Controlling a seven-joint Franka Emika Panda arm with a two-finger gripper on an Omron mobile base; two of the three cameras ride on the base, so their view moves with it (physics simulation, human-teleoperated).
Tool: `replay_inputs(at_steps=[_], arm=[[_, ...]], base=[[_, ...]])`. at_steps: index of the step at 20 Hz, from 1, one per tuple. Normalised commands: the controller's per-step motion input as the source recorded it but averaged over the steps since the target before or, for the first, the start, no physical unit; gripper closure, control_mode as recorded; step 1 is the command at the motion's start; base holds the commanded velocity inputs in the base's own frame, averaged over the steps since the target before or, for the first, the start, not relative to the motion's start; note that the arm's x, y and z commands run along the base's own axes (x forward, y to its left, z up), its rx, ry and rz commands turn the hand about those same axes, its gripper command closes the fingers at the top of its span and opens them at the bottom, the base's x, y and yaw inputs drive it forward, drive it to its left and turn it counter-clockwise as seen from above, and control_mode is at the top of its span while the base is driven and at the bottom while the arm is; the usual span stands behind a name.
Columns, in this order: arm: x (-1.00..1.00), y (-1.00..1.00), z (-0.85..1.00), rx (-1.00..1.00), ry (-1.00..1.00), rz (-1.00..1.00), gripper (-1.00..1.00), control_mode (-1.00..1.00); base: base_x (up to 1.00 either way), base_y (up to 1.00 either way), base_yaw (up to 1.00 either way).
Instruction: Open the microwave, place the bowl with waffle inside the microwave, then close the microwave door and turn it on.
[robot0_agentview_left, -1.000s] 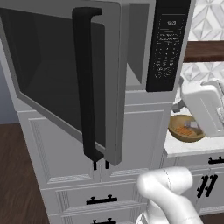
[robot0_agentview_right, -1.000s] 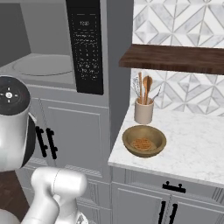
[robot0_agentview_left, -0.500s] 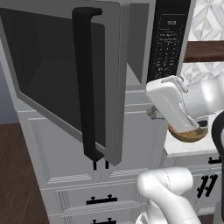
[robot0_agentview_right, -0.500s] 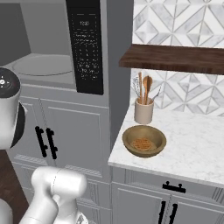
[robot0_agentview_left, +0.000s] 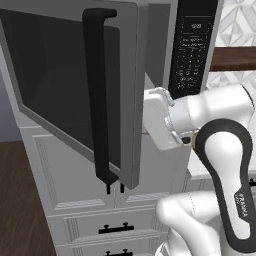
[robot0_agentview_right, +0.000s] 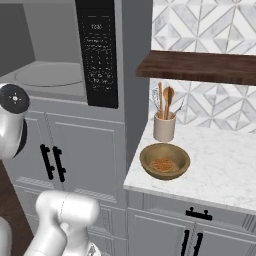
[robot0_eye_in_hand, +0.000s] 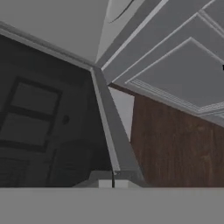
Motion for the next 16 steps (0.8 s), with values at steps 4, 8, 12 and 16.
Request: replay_inputs(at_steps=[4, 8, 12, 16], arm=[[0.10, 0.85, 0.00, 0.02, 0.19, 0.16, 1.00, -1.00], [0.04, 0.89, 0.00, 0.01, 0.22, 0.19, 1.00, -1.00], [0.00, 0.82, 0.00, 0.02, 0.21, 0.22, 1.00, -1.00], [0.00, 0.94, 0.00, 0.02, 0.18, 0.27, 1.00, -1.00]], base=[[0.00, 0.00, 0.00], [0.00, 0.00, 0.00], [0.00, 0.00, 0.00], [0.00, 0.00, 0.00]])
